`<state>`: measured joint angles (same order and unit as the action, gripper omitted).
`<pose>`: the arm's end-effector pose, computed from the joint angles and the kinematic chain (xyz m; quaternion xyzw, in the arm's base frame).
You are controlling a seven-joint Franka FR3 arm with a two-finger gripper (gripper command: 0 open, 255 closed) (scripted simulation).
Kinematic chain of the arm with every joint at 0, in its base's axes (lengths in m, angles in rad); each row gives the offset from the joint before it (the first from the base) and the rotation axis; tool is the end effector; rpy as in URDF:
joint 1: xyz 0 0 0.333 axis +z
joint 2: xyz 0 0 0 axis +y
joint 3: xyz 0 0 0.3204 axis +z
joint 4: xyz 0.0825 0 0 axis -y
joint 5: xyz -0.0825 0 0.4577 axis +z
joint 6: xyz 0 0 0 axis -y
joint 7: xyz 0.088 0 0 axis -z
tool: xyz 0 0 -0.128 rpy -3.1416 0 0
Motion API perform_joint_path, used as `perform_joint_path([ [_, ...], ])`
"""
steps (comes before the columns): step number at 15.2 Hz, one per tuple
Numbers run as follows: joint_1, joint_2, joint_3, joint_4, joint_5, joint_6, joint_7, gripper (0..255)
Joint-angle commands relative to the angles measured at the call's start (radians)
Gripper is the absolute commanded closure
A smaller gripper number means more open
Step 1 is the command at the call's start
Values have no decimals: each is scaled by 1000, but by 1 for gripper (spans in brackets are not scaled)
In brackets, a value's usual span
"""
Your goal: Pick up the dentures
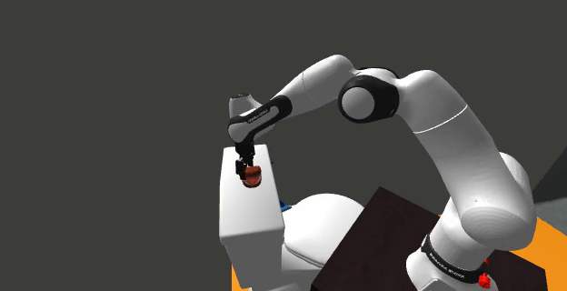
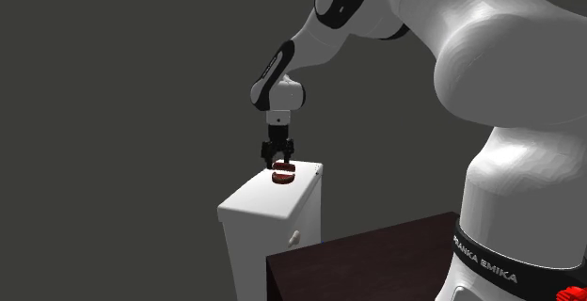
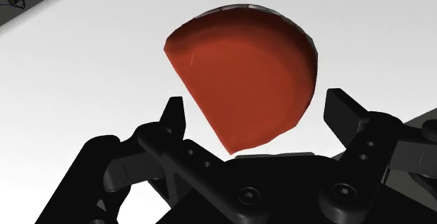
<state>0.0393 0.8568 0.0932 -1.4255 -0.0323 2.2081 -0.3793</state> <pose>0.7702 0.0916 0.1120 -0.9678 -0.2484 0.0322 0.0273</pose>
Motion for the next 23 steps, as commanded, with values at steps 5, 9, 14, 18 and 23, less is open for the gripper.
perform_joint_path([
  [5,0,5,0,4,0,1,0,255],
  [9,1,3,0,1,0,2,0,255],
  [14,-1,-24,2,-3,1,-20,1,255],
  [18,-2,-59,3,-7,3,-51,1,255],
  [23,-4,-99,6,-6,6,-93,1,255],
])
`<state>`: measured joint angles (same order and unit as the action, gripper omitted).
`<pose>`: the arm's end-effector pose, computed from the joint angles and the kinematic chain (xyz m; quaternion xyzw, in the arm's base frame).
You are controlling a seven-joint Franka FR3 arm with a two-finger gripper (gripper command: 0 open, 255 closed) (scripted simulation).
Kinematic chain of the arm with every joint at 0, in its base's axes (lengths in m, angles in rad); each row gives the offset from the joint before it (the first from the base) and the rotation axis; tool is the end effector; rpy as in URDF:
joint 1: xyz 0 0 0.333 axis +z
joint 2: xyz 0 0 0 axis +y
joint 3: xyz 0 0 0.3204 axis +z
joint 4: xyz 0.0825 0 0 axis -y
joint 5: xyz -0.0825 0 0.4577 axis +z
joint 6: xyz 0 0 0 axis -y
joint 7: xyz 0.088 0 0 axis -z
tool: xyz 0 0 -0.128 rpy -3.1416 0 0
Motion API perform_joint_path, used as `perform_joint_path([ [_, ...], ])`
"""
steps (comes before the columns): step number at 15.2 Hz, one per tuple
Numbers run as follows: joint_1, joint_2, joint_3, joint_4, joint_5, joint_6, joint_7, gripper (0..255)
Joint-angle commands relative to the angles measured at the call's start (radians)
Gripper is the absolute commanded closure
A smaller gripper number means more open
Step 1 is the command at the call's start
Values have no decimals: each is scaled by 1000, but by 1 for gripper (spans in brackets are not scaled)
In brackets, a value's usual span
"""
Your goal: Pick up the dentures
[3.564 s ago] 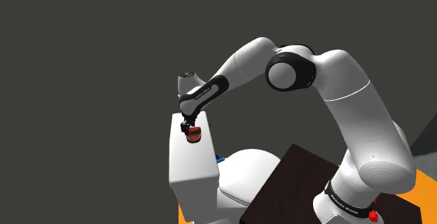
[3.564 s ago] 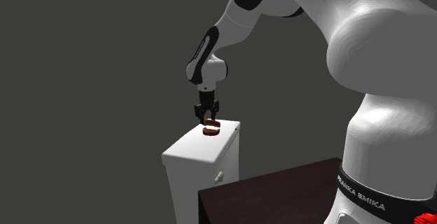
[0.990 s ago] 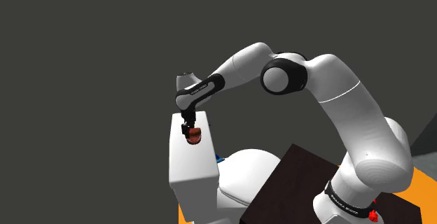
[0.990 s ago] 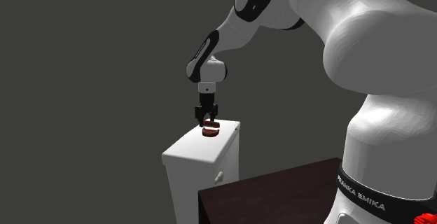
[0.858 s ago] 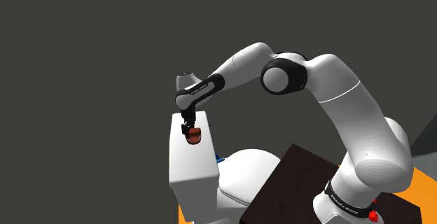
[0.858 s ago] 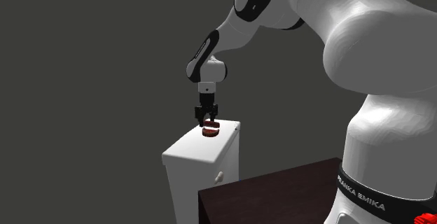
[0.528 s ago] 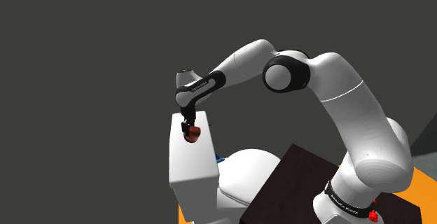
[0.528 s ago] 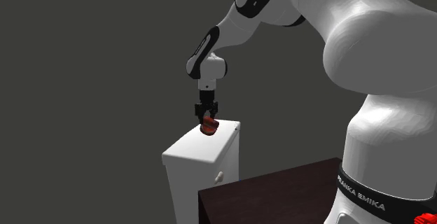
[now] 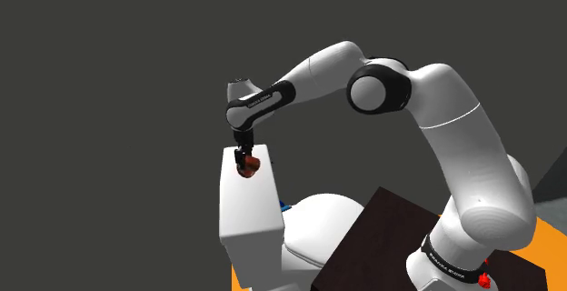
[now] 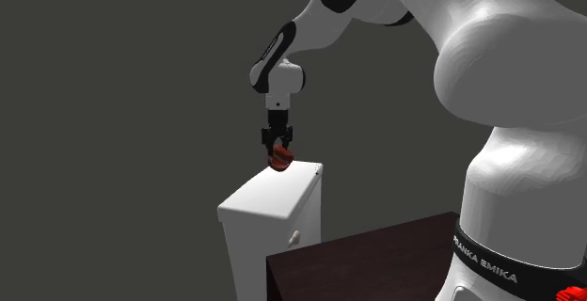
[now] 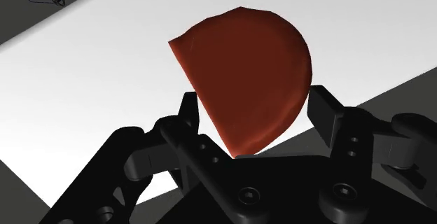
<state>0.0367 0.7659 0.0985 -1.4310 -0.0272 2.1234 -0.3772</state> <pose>0.7740 0.0930 0.1734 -0.9677 -0.2484 0.0319 0.0273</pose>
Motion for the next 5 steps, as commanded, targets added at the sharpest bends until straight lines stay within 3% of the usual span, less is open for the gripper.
perform_joint_path([
  [1,-1,-16,1,1,1,-17,-1,255],
  [5,-2,-32,2,5,2,-37,0,255],
])
